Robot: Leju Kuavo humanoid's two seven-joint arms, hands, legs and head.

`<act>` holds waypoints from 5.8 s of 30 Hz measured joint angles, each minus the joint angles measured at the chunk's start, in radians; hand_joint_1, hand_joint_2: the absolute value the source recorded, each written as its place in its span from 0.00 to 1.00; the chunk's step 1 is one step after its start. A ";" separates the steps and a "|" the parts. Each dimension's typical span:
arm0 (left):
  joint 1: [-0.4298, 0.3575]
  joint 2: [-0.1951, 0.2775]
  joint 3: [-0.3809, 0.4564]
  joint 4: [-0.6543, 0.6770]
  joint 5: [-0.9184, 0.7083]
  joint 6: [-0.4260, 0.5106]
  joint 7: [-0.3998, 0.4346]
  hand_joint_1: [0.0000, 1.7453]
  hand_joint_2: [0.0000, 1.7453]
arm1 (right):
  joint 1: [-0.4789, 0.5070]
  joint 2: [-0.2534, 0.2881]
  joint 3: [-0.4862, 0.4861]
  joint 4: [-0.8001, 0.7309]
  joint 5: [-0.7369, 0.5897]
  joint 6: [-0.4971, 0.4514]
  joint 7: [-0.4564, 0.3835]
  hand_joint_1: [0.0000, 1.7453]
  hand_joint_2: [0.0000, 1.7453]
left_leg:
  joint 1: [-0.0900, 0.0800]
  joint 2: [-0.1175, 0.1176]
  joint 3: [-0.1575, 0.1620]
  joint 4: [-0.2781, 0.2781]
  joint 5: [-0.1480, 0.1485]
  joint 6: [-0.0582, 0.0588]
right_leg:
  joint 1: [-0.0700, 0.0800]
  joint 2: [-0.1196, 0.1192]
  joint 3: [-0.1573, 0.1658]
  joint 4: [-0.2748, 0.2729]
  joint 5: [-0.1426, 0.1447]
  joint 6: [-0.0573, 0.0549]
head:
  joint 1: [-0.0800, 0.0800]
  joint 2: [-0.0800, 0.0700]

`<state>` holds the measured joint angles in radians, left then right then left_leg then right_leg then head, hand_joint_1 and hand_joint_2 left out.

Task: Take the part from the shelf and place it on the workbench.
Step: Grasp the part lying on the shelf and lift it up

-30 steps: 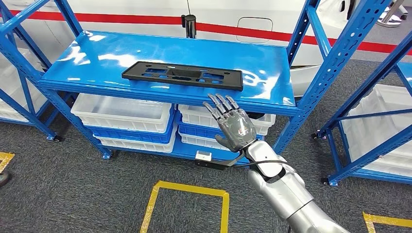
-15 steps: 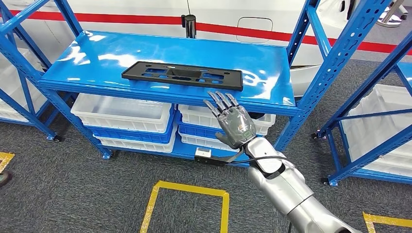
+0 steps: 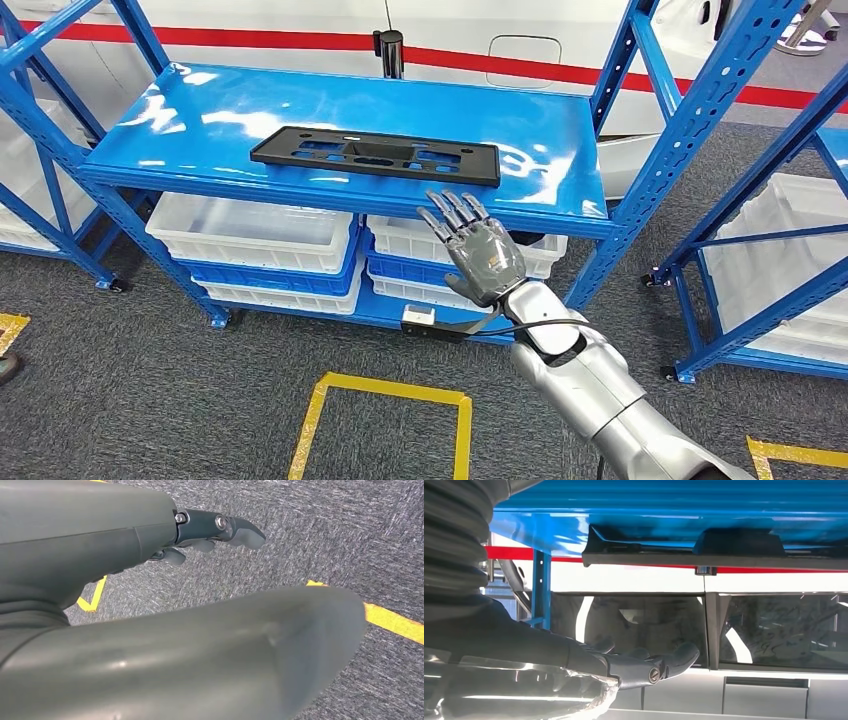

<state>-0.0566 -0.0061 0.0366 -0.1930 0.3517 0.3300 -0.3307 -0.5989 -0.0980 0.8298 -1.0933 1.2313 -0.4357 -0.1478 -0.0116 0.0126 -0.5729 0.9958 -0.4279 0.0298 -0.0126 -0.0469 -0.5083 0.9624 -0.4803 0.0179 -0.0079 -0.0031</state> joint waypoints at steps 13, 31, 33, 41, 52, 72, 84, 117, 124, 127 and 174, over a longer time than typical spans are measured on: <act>0.000 0.003 0.006 0.000 -0.001 0.002 -0.005 0.00 0.00 | -0.009 0.000 0.020 0.016 -0.005 0.000 0.003 0.00 1.00 | -0.007 -0.001 -0.005 0.006 -0.004 0.007 | -0.013 -0.002 -0.001 -0.003 0.004 0.007 | 0.000 0.000; -0.001 0.000 0.013 0.000 -0.005 0.016 -0.023 0.00 0.00 | -0.024 -0.014 0.029 0.039 -0.020 -0.016 0.005 0.00 1.00 | 0.011 -0.041 0.009 -0.002 -0.023 -0.019 | -0.009 0.044 -0.059 0.006 0.044 -0.025 | 0.003 0.000; -0.001 0.001 0.014 0.000 -0.006 0.017 -0.023 0.00 0.00 | -0.026 -0.012 0.030 0.040 -0.021 -0.017 0.005 0.00 1.00 | 0.017 -0.030 -0.025 0.069 -0.055 -0.032 | -0.014 0.045 -0.047 0.003 0.039 -0.040 | -0.002 0.000; 0.002 0.002 0.015 0.000 -0.006 0.016 -0.022 0.00 0.00 | -0.028 -0.009 0.037 0.051 -0.020 -0.019 0.006 0.00 1.00 | 0.022 -0.012 -0.094 0.077 0.044 -0.027 | -0.001 0.045 0.020 0.001 -0.017 -0.043 | -0.005 0.000; -0.003 0.003 0.015 0.000 -0.007 0.016 -0.022 0.00 0.00 | -0.036 -0.009 0.041 0.063 -0.021 -0.019 0.007 0.00 1.00 | 0.014 -0.027 -0.004 -0.016 0.012 0.023 | 0.006 0.045 -0.175 0.306 -0.097 -0.010 | -0.004 0.000; 0.002 0.000 0.019 0.000 -0.007 0.019 -0.025 0.00 0.00 | -0.039 -0.003 0.056 0.081 -0.019 -0.016 0.008 0.00 1.00 | 0.036 -0.009 -0.072 0.041 0.024 -0.044 | -0.003 0.050 0.014 -0.008 0.006 -0.037 | -0.012 0.000; -0.001 -0.003 0.028 0.000 0.000 0.016 -0.040 0.00 0.00 | -0.035 -0.012 0.060 0.090 -0.019 -0.021 0.015 0.94 1.00 | 0.005 -0.027 0.007 -0.013 0.008 0.028 | 0.005 0.048 -0.212 0.275 -0.072 -0.003 | -0.010 0.000; -0.004 -0.020 0.158 -0.002 0.034 0.116 -0.200 0.00 1.00 | -0.075 0.006 0.046 0.105 -0.076 -0.106 -0.024 1.00 1.00 | 0.019 -0.023 -0.022 0.009 0.007 -0.026 | 0.003 0.058 -0.077 0.010 0.061 -0.011 | -0.005 0.000; -0.004 -0.020 0.152 -0.002 0.009 0.066 -0.188 0.00 1.00 | -0.075 0.015 0.042 0.109 -0.064 -0.105 -0.013 1.00 1.00 | 0.018 -0.023 -0.022 0.009 0.007 -0.024 | 0.003 0.057 -0.077 0.010 0.061 -0.004 | -0.005 0.000; -0.004 -0.020 0.146 -0.002 -0.002 0.071 -0.188 0.00 1.00 | -0.075 0.018 0.041 0.110 -0.059 -0.104 -0.009 1.00 1.00 | 0.020 -0.023 -0.022 0.009 0.007 -0.024 | 0.003 0.057 -0.079 0.010 0.061 -0.004 | -0.005 0.000; -0.016 -0.016 0.120 -0.003 -0.043 0.070 -0.171 0.00 1.00 | -0.038 0.009 -0.004 0.083 -0.010 -0.080 0.009 1.00 1.00 | 0.060 -0.012 -0.115 0.201 -0.106 -0.066 | -0.022 0.049 -0.106 0.048 0.064 -0.023 | -0.006 0.000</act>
<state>-0.0728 -0.0219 0.1567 -0.1957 0.3088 0.4003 -0.5019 -0.6366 -0.0888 0.8257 -1.0102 1.2208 -0.5158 -0.1386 0.0487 0.0002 -0.6874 1.1972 -0.5339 -0.0358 -0.0347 0.0018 -0.6141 1.0102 -0.4162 -0.0053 -0.0136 -0.0031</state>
